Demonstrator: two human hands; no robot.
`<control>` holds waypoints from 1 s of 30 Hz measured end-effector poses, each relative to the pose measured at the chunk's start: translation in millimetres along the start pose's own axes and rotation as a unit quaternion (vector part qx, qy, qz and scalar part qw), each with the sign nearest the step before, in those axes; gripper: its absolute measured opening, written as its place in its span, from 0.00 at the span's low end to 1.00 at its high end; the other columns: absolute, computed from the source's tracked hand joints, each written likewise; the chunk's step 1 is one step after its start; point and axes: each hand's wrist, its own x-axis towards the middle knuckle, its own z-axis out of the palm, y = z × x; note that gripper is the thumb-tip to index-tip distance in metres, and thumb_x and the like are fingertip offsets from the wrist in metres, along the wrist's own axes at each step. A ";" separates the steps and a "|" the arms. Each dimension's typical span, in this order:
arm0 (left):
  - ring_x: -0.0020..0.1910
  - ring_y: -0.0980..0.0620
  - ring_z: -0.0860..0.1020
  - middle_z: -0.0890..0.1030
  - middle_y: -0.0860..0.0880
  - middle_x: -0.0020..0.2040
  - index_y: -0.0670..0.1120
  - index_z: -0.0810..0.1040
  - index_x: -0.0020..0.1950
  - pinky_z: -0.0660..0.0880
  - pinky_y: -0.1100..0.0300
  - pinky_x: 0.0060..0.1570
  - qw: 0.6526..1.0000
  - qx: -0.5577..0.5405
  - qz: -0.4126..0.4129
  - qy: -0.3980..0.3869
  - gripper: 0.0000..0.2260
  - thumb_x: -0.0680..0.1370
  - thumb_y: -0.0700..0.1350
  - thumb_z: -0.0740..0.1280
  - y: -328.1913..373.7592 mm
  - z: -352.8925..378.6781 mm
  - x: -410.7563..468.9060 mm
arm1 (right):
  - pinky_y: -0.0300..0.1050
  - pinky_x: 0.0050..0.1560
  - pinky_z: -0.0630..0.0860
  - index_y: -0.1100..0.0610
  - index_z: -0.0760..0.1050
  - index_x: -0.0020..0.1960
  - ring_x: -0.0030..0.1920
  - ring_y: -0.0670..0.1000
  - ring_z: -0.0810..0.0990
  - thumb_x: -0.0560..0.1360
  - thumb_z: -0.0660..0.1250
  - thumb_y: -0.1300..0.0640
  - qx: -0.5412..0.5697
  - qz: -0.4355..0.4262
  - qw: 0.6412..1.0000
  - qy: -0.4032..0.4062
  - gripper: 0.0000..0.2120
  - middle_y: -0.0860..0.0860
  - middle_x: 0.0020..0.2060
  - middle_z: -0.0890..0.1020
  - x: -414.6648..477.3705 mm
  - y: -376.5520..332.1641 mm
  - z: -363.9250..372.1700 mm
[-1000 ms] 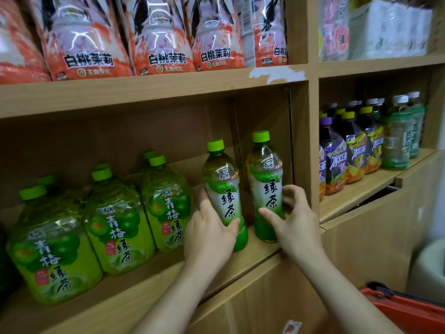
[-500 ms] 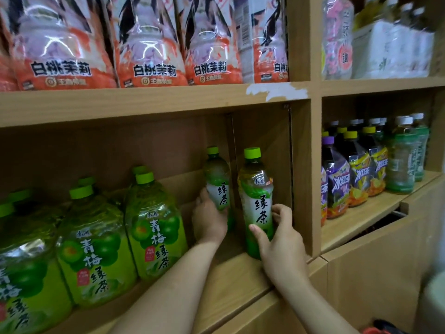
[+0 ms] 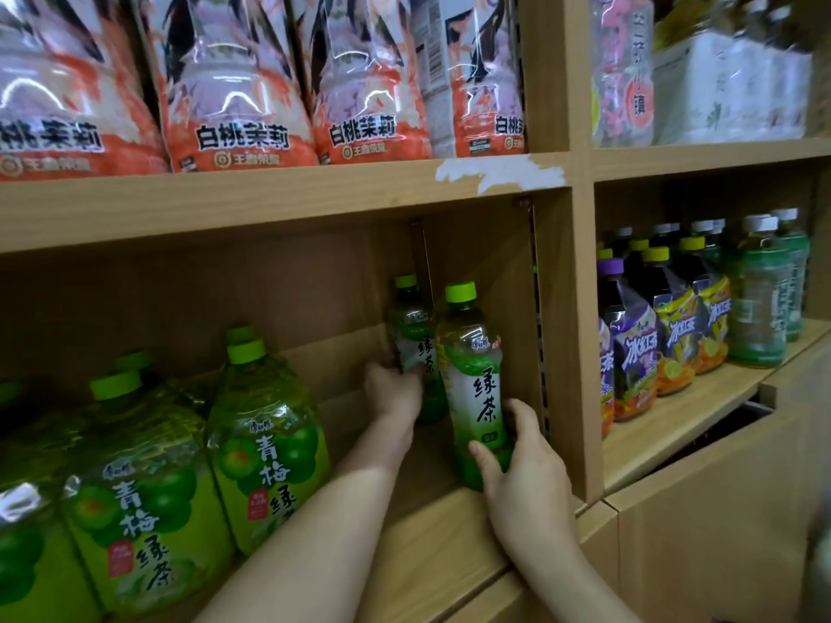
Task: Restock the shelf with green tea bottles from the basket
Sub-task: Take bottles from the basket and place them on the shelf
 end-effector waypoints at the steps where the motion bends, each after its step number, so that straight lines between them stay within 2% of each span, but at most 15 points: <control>1: 0.49 0.48 0.77 0.78 0.46 0.52 0.44 0.73 0.55 0.76 0.51 0.51 0.995 -0.097 -0.005 -0.029 0.10 0.76 0.44 0.67 4.0 -6.3 -16.3 | 0.45 0.59 0.73 0.49 0.58 0.72 0.62 0.51 0.75 0.75 0.67 0.50 0.001 0.001 1.000 0.000 0.29 0.49 0.64 0.75 0.7 0.3 0.3; 2: 0.51 0.49 0.77 0.78 0.47 0.54 0.47 0.72 0.56 0.75 0.50 0.53 0.985 -0.152 -0.006 -0.084 0.09 0.77 0.47 0.65 8.2 -12.0 -34.0 | 0.46 0.58 0.74 0.49 0.58 0.72 0.61 0.52 0.76 0.75 0.67 0.50 0.001 0.002 1.000 -0.001 0.29 0.50 0.63 0.76 1.3 0.8 0.7; 3: 0.54 0.50 0.76 0.77 0.48 0.56 0.49 0.71 0.57 0.74 0.49 0.55 0.976 -0.159 0.004 -0.148 0.10 0.78 0.50 0.64 11.7 -17.2 -51.3 | 0.48 0.57 0.75 0.50 0.59 0.72 0.60 0.53 0.76 0.75 0.67 0.51 0.001 -0.002 1.000 -0.005 0.29 0.51 0.62 0.77 1.3 1.5 1.5; 5: 0.57 0.52 0.75 0.76 0.52 0.59 0.55 0.66 0.61 0.73 0.49 0.59 0.971 -0.071 0.032 -0.224 0.21 0.72 0.56 0.70 8.4 -22.2 -76.0 | 0.51 0.58 0.76 0.50 0.58 0.72 0.60 0.55 0.77 0.75 0.67 0.55 0.002 -0.005 1.000 -0.025 0.29 0.52 0.61 0.78 0.5 2.4 2.2; 7: 0.59 0.51 0.75 0.74 0.54 0.61 0.58 0.60 0.65 0.71 0.55 0.59 0.979 0.054 0.063 -0.188 0.33 0.67 0.52 0.76 -3.4 -21.4 -86.3 | 0.52 0.60 0.74 0.49 0.57 0.73 0.61 0.55 0.77 0.75 0.66 0.59 0.008 -0.012 0.998 -0.057 0.31 0.53 0.62 0.77 -1.5 2.1 1.2; 8: 0.59 0.51 0.74 0.74 0.53 0.61 0.57 0.59 0.66 0.71 0.57 0.56 0.981 0.083 0.073 -0.158 0.35 0.67 0.49 0.76 -9.1 -21.7 -87.6 | 0.51 0.61 0.74 0.48 0.57 0.73 0.61 0.55 0.76 0.75 0.65 0.59 0.010 -0.024 0.997 -0.074 0.30 0.52 0.63 0.77 -2.6 1.3 0.8; 11: 0.56 0.51 0.76 0.76 0.51 0.60 0.54 0.62 0.64 0.71 0.58 0.52 0.989 0.085 0.081 -0.086 0.31 0.68 0.46 0.76 -16.1 -26.9 -82.3 | 0.49 0.61 0.74 0.45 0.58 0.73 0.62 0.52 0.76 0.77 0.63 0.55 0.001 -0.073 0.991 -0.113 0.27 0.49 0.64 0.77 -4.1 -1.8 0.8; 14: 0.56 0.46 0.78 0.79 0.48 0.60 0.52 0.64 0.61 0.75 0.55 0.51 0.990 0.123 0.074 -0.011 0.26 0.70 0.45 0.75 -21.1 -30.5 -65.0 | 0.49 0.59 0.74 0.46 0.57 0.73 0.62 0.52 0.76 0.78 0.60 0.52 -0.026 -0.114 0.983 -0.138 0.25 0.49 0.64 0.76 -4.7 -2.3 5.2; 17: 0.59 0.43 0.77 0.78 0.44 0.62 0.48 0.64 0.64 0.76 0.49 0.56 0.988 0.120 0.090 0.029 0.25 0.72 0.42 0.73 -27.4 -33.1 -50.9 | 0.49 0.57 0.74 0.46 0.56 0.73 0.61 0.52 0.76 0.78 0.59 0.51 -0.019 -0.107 0.984 -0.139 0.26 0.50 0.64 0.76 -0.9 0.6 6.4; 21: 0.61 0.44 0.76 0.78 0.45 0.63 0.48 0.64 0.69 0.74 0.48 0.58 0.989 0.096 0.091 0.071 0.25 0.75 0.41 0.70 -35.8 -30.4 -35.5 | 0.48 0.62 0.72 0.47 0.56 0.74 0.64 0.52 0.73 0.77 0.60 0.55 0.008 -0.102 0.980 -0.169 0.27 0.51 0.66 0.74 9.8 4.1 11.8; 23: 0.59 0.43 0.77 0.79 0.45 0.61 0.49 0.65 0.67 0.75 0.48 0.55 0.987 0.095 0.092 0.093 0.24 0.74 0.40 0.70 -37.5 -26.7 -31.5 | 0.48 0.60 0.73 0.47 0.55 0.75 0.60 0.52 0.76 0.77 0.61 0.57 0.019 -0.092 0.977 -0.192 0.29 0.53 0.64 0.75 20.3 4.3 17.1; 25: 0.56 0.42 0.78 0.80 0.43 0.57 0.47 0.65 0.61 0.75 0.52 0.49 0.983 0.101 0.110 0.107 0.20 0.73 0.38 0.70 -40.0 -25.1 -29.5 | 0.45 0.58 0.74 0.46 0.55 0.76 0.57 0.52 0.77 0.77 0.62 0.59 0.053 -0.067 0.973 -0.215 0.30 0.55 0.65 0.75 32.5 0.6 24.5; 28: 0.53 0.42 0.77 0.77 0.43 0.53 0.47 0.67 0.52 0.70 0.56 0.47 0.970 0.142 0.159 0.121 0.16 0.72 0.34 0.70 -45.3 -26.7 -24.7 | 0.43 0.68 0.66 0.47 0.56 0.75 0.71 0.53 0.67 0.78 0.61 0.61 0.128 -0.044 0.961 -0.241 0.29 0.52 0.72 0.67 52.3 -10.4 40.4; 30: 0.53 0.44 0.75 0.75 0.43 0.54 0.45 0.72 0.51 0.67 0.60 0.49 0.958 0.182 0.184 0.124 0.13 0.71 0.34 0.70 -48.1 -28.6 -21.7 | 0.45 0.69 0.62 0.47 0.57 0.75 0.73 0.54 0.63 0.78 0.59 0.66 0.186 -0.011 0.950 -0.249 0.30 0.52 0.74 0.64 64.7 -17.7 50.8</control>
